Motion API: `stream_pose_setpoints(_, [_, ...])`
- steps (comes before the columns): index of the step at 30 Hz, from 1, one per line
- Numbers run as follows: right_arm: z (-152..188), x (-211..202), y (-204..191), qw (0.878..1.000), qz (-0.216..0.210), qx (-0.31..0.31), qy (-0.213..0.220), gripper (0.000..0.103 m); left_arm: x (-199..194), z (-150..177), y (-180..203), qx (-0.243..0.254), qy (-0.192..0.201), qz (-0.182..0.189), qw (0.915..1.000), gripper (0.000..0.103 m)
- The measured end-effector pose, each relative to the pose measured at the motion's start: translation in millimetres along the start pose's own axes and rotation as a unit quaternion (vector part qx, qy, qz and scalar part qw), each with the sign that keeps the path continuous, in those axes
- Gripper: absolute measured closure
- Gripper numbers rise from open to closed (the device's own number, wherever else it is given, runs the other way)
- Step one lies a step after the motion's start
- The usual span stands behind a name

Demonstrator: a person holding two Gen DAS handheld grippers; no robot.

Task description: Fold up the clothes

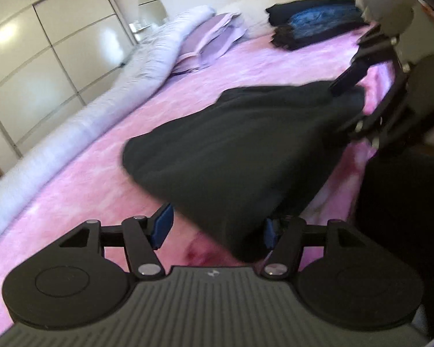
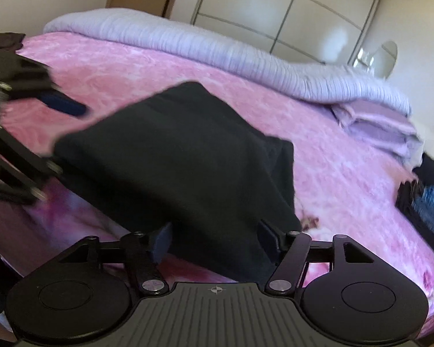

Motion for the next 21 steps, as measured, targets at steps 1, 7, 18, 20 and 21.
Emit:
stream_pose_setpoints(1, [4.0, 4.8, 4.0, 1.000, -0.004, 0.009, -0.008, 0.038, -2.9, 3.8, -0.3, -0.002, -0.002, -0.001, 1.0000, 0.044])
stream_pose_setpoints(7, [14.6, 2.0, 16.2, 0.998, -0.013, 0.058, -0.033, 0.036, -11.1, 9.3, 3.0, 0.004, -0.005, 0.032, 0.9995, 0.050])
stream_pose_setpoints(18, [44.3, 8.1, 64.8, 0.834, -0.154, 0.516, -0.122, 0.032, -36.4, -12.6, 1.0, 0.089, 0.048, 0.053, 0.9935, 0.044])
stream_pose_setpoints(20, [43.6, 16.4, 62.6, 0.802, -0.172, 0.559, -0.121, 0.029, -43.1, -18.3, -1.5, 0.079, 0.060, 0.084, 0.9915, 0.045])
stream_pose_setpoints(21, [41.4, 20.2, 60.4, 0.795, -0.176, 0.567, -0.121, 0.028, -49.7, -19.6, -1.3, 0.075, 0.069, 0.109, 0.9888, 0.044])
Point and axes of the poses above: each gripper's, at about its wrist camera, not at the fingertips, and x roughly the way its jaws point, y to its right, z to its underside, the point moved 9 cm from there along x, roughly the way its jaws point, and after that the axes turned 14 degrees about z, right-handed, at the moved point
